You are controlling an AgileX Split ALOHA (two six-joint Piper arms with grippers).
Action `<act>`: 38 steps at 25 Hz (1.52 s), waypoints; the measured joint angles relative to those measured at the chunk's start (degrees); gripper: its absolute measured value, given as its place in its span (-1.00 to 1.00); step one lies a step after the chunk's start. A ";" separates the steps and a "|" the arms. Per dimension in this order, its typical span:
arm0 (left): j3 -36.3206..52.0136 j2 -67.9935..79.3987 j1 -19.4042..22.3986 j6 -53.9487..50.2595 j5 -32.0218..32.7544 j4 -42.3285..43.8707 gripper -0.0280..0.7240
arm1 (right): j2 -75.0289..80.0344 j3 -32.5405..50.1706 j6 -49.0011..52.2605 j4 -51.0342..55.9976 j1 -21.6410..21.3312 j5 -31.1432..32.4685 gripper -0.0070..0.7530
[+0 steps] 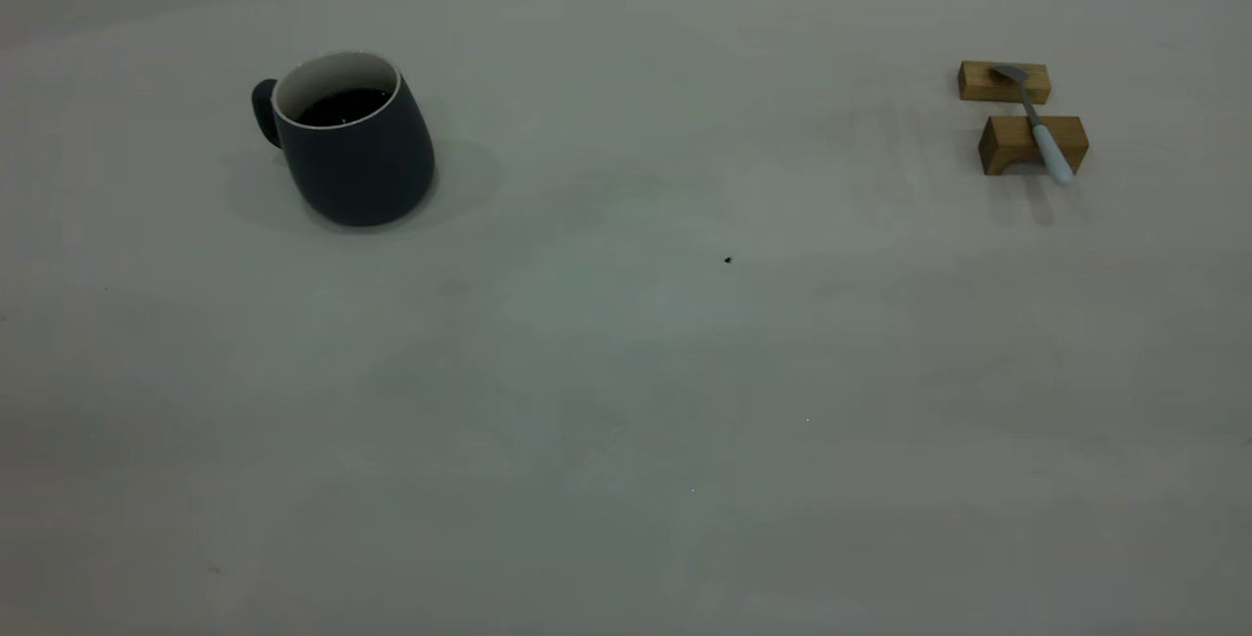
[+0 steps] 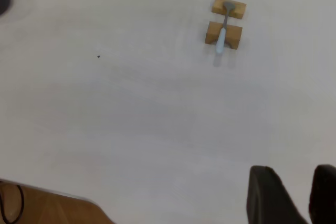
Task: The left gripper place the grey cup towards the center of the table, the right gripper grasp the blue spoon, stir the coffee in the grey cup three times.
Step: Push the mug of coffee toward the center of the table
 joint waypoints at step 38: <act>-8.04 12.48 0.00 -3.94 -2.56 0.12 -0.17 | 0.00 0.00 -0.05 0.00 0.00 0.00 -0.35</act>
